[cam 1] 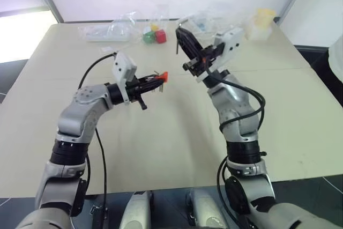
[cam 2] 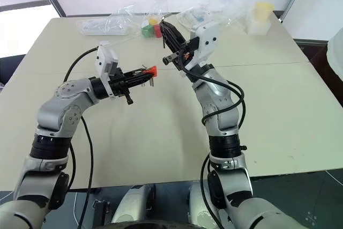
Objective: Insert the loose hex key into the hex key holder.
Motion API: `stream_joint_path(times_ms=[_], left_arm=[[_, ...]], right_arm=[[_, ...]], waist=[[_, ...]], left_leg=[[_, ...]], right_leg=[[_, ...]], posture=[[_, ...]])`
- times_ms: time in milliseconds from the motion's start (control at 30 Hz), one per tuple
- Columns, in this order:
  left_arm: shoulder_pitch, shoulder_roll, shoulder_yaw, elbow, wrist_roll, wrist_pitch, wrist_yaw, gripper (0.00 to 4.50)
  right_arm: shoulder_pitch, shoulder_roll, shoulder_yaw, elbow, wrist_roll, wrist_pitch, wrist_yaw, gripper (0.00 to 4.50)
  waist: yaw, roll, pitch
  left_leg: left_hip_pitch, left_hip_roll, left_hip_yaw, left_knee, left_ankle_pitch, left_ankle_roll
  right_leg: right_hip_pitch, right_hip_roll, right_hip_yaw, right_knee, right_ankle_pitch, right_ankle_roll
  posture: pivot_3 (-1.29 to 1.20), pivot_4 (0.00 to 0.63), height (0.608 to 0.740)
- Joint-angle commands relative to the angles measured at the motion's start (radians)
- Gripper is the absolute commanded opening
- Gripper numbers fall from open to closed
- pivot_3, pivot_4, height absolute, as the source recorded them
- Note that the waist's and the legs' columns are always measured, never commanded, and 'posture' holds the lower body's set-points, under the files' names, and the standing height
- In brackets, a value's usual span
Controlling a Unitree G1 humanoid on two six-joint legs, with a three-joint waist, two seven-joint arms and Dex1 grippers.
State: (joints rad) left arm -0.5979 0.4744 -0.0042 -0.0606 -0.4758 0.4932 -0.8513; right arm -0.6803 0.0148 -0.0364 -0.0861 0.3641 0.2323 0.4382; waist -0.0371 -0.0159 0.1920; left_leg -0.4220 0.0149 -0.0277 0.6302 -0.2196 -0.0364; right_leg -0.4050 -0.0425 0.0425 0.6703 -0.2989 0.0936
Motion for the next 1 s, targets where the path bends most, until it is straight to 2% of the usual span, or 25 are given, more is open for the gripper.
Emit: stream_joint_path(times_ms=[33,500,1000], left_arm=[[-0.012,0.003,0.014,-0.029,-0.005,-0.005,0.006,0.00],[-0.038,0.002,0.037,-0.025,-0.018,0.010,0.024,0.00],[-0.056,-0.008,0.059,-0.033,-0.045,0.023,0.044,0.00]], right_arm=[[0.007,0.014,0.037,-0.049,0.006,-0.030,0.000,0.06],[0.017,0.000,0.105,-0.016,0.006,-0.050,0.042,0.06],[0.016,-0.023,0.097,0.003,-0.005,-0.061,0.043,0.06]], waist=[[-0.001,0.000,0.000],[-0.002,0.000,0.000],[-0.002,0.000,0.000]], left_leg=[[0.000,0.000,0.000,0.000,0.000,0.000],[0.000,0.000,0.000,0.000,0.000,0.000],[0.000,0.000,0.000,0.000,0.000,0.000]], right_leg=[[0.000,0.000,0.000,0.000,0.000,0.000],[0.000,0.000,0.000,0.000,0.000,0.000],[0.000,0.000,0.000,0.000,0.000,0.000]], posture=[[0.00,0.150,0.740],[0.00,0.150,0.740],[0.00,0.150,0.740]])
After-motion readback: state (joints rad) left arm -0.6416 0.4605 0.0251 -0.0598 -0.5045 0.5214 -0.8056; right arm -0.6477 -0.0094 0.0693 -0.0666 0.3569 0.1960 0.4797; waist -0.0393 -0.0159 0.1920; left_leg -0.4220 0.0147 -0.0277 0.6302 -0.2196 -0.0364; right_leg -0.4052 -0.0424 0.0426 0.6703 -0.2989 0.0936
